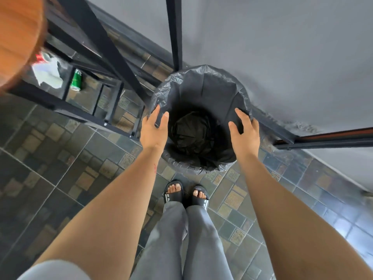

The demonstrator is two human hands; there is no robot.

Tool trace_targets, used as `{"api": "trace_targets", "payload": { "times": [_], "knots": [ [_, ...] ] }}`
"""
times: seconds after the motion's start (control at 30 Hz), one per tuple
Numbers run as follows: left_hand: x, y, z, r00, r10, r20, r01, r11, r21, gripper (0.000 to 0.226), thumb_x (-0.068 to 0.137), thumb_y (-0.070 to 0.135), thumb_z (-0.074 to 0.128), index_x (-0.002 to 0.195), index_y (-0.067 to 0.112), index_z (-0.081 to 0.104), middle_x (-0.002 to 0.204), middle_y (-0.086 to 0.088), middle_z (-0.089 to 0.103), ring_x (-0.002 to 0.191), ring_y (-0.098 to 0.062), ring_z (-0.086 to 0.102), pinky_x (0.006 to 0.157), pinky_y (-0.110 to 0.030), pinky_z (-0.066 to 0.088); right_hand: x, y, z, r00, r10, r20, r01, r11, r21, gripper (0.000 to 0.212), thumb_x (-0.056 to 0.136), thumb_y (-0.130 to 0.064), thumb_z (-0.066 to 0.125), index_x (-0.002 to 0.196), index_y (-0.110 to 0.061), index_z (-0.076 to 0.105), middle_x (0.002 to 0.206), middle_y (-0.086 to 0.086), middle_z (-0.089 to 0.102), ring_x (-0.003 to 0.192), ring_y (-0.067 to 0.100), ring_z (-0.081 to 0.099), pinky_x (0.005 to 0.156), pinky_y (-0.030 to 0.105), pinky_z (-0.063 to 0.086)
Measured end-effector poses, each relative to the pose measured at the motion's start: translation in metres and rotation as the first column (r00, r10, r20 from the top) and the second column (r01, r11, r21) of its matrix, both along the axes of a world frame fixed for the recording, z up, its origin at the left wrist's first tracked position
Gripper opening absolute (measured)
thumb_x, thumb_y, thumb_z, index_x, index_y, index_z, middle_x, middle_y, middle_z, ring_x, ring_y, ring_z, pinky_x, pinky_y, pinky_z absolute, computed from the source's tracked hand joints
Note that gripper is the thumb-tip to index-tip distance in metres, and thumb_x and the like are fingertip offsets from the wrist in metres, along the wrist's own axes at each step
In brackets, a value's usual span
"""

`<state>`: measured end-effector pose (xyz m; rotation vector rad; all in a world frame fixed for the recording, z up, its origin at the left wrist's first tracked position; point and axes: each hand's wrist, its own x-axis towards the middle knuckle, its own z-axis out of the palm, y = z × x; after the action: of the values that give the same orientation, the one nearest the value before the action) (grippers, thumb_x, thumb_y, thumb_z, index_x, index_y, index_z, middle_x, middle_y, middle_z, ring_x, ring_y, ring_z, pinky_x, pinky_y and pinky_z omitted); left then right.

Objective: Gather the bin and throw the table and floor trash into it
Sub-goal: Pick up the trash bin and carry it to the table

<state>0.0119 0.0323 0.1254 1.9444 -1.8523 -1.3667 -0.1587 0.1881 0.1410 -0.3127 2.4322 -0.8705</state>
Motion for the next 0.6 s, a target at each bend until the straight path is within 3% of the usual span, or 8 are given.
{"api": "trace_targets", "payload": {
  "times": [0.1,0.3,0.47,0.6],
  "knots": [
    [0.015,0.008,0.063,0.999,0.032,-0.009,-0.032,0.999,-0.019,0.049,0.098,0.058,0.045,0.146,0.048,0.043,0.162,-0.003,0.032,0.148,-0.025,0.033,0.120,-0.051,0.029,0.011,0.006,0.066,1.000,0.021,-0.003,-0.021,1.000,-0.022,0.041,0.096,-0.040,0.053,0.135,-0.050,0.046,0.154,-0.003,0.029,0.126,0.022,0.049,0.098,0.034,0.043],
    [0.058,0.038,0.165,0.978,0.180,-0.105,-0.184,0.982,-0.031,0.050,0.097,0.060,0.047,0.145,0.047,0.046,0.158,-0.002,0.037,0.138,-0.023,0.047,0.116,-0.051,0.036,0.041,0.021,0.169,0.992,0.118,-0.033,-0.122,0.986,-0.118,0.039,0.095,-0.038,0.055,0.133,-0.046,0.051,0.146,-0.006,0.039,0.121,0.014,0.049,0.091,0.022,0.033],
    [0.101,0.063,0.224,0.962,0.213,-0.172,-0.226,0.972,-0.061,0.051,0.098,0.056,0.048,0.147,0.042,0.045,0.154,-0.004,0.043,0.138,-0.024,0.047,0.116,-0.049,0.036,0.065,0.028,0.232,0.982,0.178,-0.067,-0.187,0.966,-0.180,0.037,0.094,-0.039,0.056,0.130,-0.045,0.053,0.141,-0.010,0.043,0.103,0.003,0.046,0.090,0.022,0.033],
    [0.145,0.076,0.257,0.952,0.227,-0.206,-0.255,0.959,-0.125,0.049,0.100,0.052,0.049,0.147,0.042,0.045,0.151,-0.005,0.046,0.134,-0.023,0.050,0.115,-0.046,0.039,0.097,0.025,0.265,0.976,0.210,-0.057,-0.218,0.946,-0.239,0.034,0.094,-0.039,0.055,0.128,-0.044,0.056,0.141,-0.010,0.045,0.108,0.003,0.047,0.091,0.022,0.033]
  ]
}}
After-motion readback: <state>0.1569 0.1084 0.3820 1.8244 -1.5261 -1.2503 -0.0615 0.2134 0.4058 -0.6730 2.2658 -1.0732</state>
